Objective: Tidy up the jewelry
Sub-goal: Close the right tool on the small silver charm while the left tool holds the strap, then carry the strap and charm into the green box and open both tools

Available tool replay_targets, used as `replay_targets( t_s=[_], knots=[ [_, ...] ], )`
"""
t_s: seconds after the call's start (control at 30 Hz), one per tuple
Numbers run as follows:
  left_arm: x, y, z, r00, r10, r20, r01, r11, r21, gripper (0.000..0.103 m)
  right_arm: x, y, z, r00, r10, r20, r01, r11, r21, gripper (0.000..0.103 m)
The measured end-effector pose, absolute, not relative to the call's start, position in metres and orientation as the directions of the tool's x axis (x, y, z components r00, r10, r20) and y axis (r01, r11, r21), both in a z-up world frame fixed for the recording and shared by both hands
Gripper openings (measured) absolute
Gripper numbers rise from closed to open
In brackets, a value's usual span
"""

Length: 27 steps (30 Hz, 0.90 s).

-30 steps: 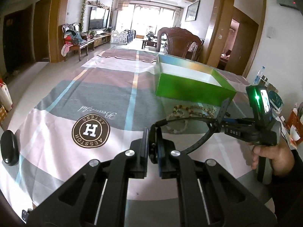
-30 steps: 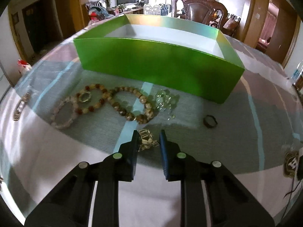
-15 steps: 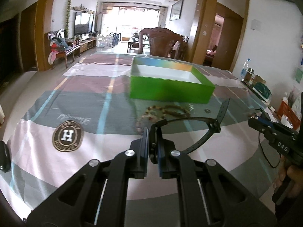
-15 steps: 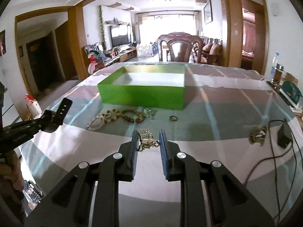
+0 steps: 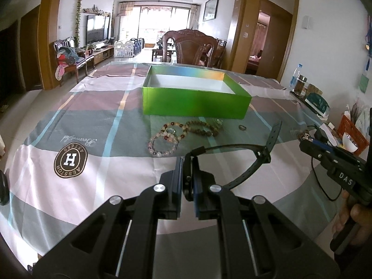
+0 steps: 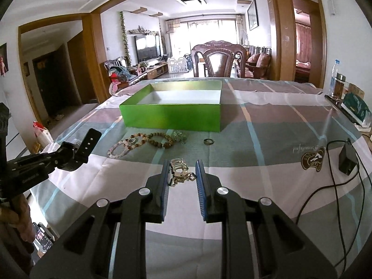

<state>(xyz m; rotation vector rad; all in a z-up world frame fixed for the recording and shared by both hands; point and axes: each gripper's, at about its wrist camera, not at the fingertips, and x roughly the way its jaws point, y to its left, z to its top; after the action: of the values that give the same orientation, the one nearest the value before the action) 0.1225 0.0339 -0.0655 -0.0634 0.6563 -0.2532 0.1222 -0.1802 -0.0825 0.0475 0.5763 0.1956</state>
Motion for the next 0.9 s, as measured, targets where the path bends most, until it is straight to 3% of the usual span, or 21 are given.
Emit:
replay_targets(
  t_s=[0.9],
  knots=[
    [0.1204,0.0326,-0.0683,0.754,-0.246,-0.609,0.216,0.968,-0.124,0.008,0.1233,-0.1756,-0.0873,0.812,0.202,-0.547,-0.172,0.979,0.107,0.022]
  ],
)
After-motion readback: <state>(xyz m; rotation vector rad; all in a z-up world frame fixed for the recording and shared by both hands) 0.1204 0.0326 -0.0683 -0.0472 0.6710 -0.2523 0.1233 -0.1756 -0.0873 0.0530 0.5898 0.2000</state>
